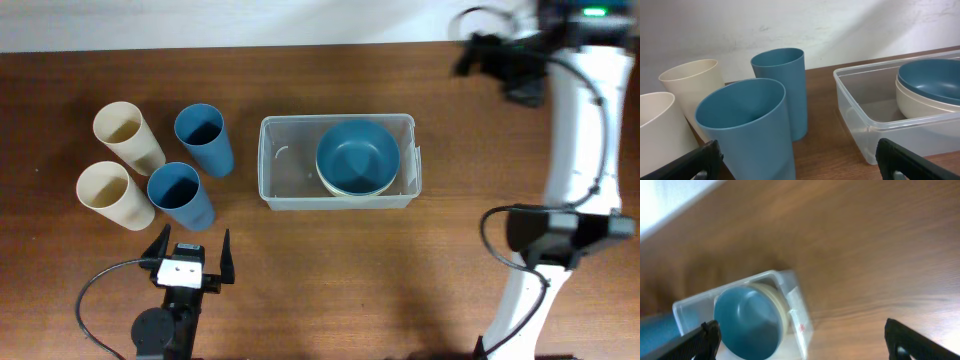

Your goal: Pack container

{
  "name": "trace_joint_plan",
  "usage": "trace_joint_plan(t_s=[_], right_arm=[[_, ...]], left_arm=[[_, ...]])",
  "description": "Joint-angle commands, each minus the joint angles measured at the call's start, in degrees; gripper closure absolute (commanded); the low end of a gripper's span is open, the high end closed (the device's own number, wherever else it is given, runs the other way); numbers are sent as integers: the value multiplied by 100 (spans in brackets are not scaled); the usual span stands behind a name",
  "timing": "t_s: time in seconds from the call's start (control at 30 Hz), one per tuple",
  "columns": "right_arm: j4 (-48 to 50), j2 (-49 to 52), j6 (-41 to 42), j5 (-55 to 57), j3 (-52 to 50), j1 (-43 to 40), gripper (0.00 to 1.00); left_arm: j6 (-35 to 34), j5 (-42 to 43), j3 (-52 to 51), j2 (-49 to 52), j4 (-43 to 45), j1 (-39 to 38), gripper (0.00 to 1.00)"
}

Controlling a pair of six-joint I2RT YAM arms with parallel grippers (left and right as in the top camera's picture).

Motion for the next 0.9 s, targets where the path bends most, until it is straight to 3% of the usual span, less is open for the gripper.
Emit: trace_joint_plan(t_s=[0.0, 0.2, 0.4, 0.6, 0.73, 0.87], right_arm=[[-85, -125, 79, -9, 457, -782, 1], [-87, -166, 85, -225, 433, -1882, 1], [-87, -356, -63, -1475, 409, -2479, 1], [-87, -949, -107, -728, 363, -2522, 1], [-87, -1241, -949, -155, 260, -2522, 1], [-87, -1300, -1047, 890, 149, -2531, 1]], left_arm=[[94, -20, -17, -22, -39, -17, 0], [94, -20, -17, -22, -39, -17, 0], [94, -20, -17, -22, -39, -17, 0], [94, -20, -17, -22, -39, -17, 0], [94, -20, -17, -22, -39, -17, 0], [94, -20, -17, -22, -39, -17, 0]])
